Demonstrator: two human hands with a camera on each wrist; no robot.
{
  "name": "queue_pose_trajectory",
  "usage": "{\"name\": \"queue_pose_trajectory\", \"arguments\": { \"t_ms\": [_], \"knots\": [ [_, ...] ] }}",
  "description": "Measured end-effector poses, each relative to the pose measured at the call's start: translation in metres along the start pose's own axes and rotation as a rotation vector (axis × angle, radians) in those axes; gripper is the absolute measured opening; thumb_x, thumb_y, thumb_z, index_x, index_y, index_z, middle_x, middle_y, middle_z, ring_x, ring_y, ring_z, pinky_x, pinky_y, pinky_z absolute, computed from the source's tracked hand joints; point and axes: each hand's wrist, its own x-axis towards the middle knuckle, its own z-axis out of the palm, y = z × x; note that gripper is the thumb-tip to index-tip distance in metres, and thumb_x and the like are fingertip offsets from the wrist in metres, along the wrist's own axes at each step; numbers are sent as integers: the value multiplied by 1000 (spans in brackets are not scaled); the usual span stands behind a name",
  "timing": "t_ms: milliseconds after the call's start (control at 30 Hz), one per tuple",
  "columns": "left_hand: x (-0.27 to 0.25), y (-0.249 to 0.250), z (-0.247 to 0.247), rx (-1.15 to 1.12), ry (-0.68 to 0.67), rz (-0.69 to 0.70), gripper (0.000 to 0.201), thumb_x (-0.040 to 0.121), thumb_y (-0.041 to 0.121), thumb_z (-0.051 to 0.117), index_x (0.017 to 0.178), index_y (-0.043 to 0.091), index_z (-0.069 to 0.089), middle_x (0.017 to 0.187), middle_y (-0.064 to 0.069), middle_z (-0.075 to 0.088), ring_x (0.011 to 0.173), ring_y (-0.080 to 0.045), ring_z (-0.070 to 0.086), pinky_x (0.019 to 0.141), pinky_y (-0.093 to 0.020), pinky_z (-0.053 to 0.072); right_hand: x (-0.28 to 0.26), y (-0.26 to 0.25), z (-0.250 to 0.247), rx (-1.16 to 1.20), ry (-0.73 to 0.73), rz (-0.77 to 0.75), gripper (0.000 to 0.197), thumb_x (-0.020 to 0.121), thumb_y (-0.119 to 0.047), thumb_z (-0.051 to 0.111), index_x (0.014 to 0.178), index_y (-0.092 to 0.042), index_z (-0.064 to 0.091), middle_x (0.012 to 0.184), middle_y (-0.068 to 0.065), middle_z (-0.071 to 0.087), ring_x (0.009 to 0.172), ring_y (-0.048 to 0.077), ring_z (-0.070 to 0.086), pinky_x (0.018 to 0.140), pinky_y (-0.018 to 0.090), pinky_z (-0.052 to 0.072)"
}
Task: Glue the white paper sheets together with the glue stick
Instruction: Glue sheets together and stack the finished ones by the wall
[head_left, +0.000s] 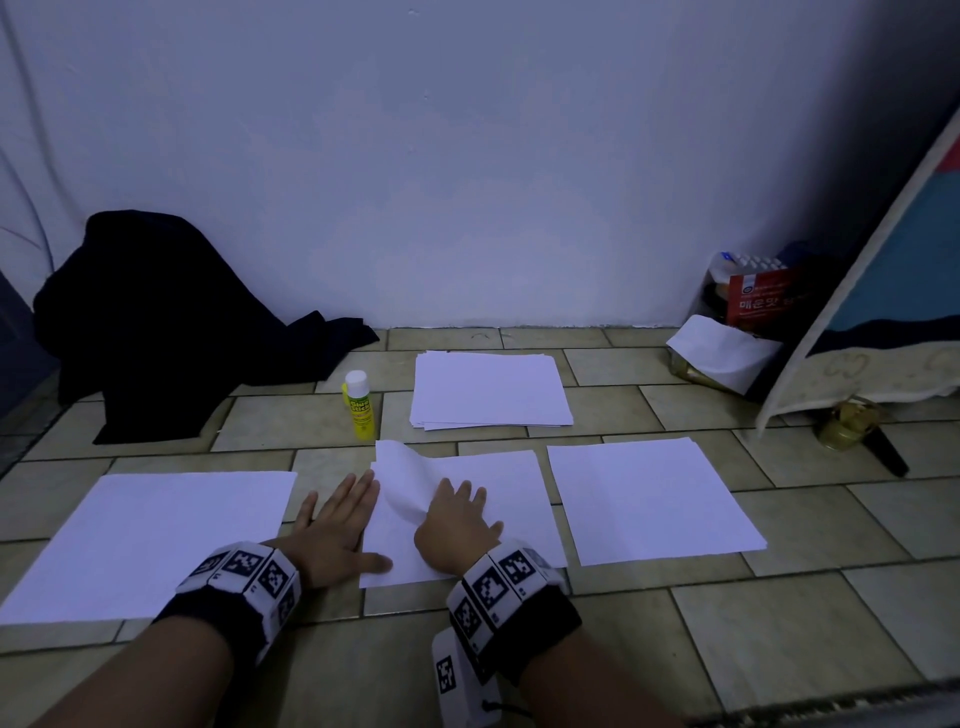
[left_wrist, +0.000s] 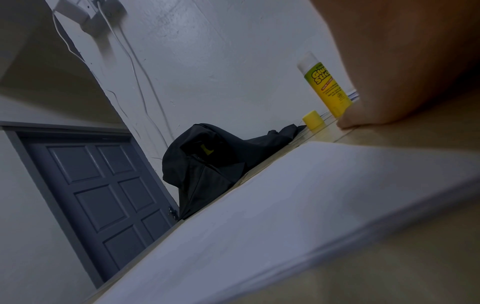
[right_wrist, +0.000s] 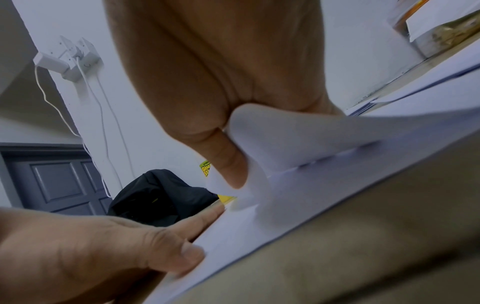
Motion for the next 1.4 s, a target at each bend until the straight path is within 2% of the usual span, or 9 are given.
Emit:
{"name": "queue_pose_trajectory", "arguments": {
  "t_ms": [167,267,500,1400],
  "knots": [
    [0,-1,0,-6,-6,5,98,94,57,43,148,12,-25,156,1,-31,145,-14,-24,117,-43,-11,2,-2,6,14,35,34,50,102,-19,32,149,-17,16,160,6,-1,147,24,-8,115,53,5],
    [0,-1,0,6,-7,7,98,94,58,43,148,12,-25,155,1,-32,145,-14,-24,117,-43,-10,4,-1,5,9,46,45,54,102,-23,35,150,-16,13,160,7,-2,147,24,-8,115,53,5],
    [1,-1,0,8,-13,5,97,94,58,43,149,12,-24,155,0,-31,145,-15,-24,117,-44,-10,3,8,-3,-41,-42,-30,58,101,-29,35,151,-13,10,160,9,-2,147,28,-8,115,56,6],
    [0,1,-2,-15,-22,3,97,95,56,44,149,12,-24,155,-1,-32,145,-16,-25,117,-44,-11,2,8,-8,-42,-78,-51,67,100,-40,36,152,-10,7,160,11,-1,147,30,-6,114,58,8]
  ]
}}
